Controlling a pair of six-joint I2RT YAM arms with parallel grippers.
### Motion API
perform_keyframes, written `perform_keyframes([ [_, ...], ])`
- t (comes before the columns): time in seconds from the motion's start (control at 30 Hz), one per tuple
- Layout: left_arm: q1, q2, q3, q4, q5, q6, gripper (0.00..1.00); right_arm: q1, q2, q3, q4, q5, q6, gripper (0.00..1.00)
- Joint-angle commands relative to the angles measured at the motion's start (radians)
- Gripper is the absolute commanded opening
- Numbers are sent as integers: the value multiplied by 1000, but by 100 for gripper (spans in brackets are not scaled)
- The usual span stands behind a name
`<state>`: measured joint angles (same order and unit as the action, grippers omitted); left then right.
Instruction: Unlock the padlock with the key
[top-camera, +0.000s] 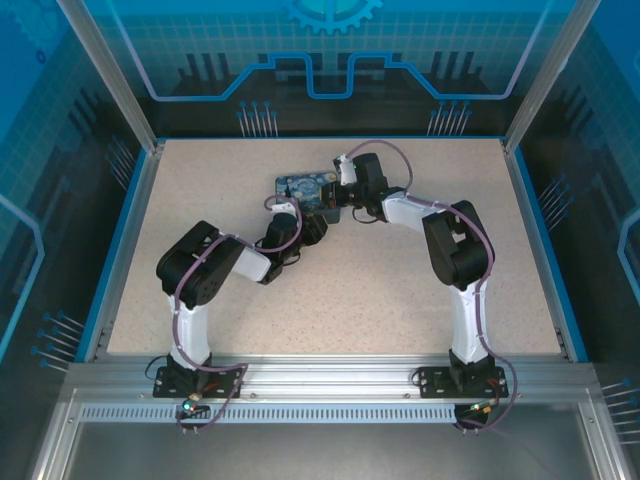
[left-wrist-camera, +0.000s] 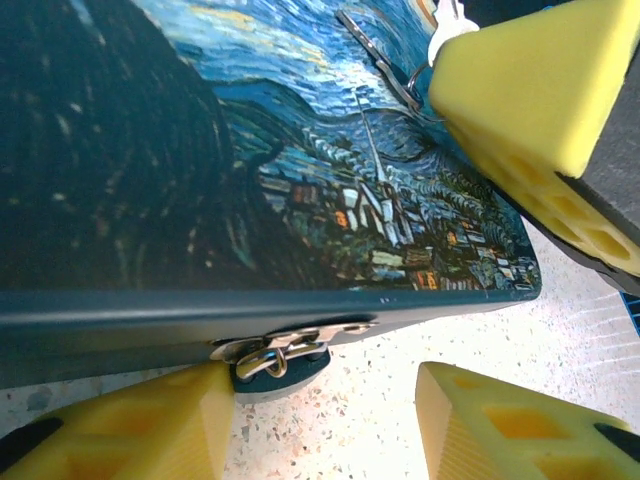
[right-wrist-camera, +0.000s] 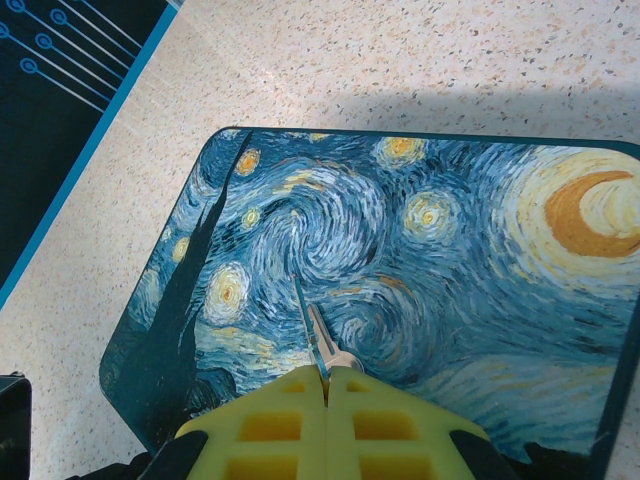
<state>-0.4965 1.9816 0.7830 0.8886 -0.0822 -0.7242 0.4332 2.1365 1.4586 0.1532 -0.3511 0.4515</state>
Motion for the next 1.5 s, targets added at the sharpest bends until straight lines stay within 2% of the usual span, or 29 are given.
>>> perform_keyframes([
  [0.0,4,14,10,105,13,-24,48,18,14,-41,-106,8,-8,0],
  [0.3,1,8,-5,142,41,-50,43,18,19,-40,-105,3,-9,0],
  [1.0,-31,-63,-26,140,14,-63,49,19,25,-37,-95,-5,-6,0],
  [1.17,-32,-69,3,86,10,-53,48,18,25,-38,-92,-5,-5,0],
  [1.33,-31,-47,9,66,-12,-63,46,19,23,-41,-90,-4,-4,0],
  [1.47,-32,-41,18,76,-14,-67,41,18,22,-44,-87,-6,-4,0],
])
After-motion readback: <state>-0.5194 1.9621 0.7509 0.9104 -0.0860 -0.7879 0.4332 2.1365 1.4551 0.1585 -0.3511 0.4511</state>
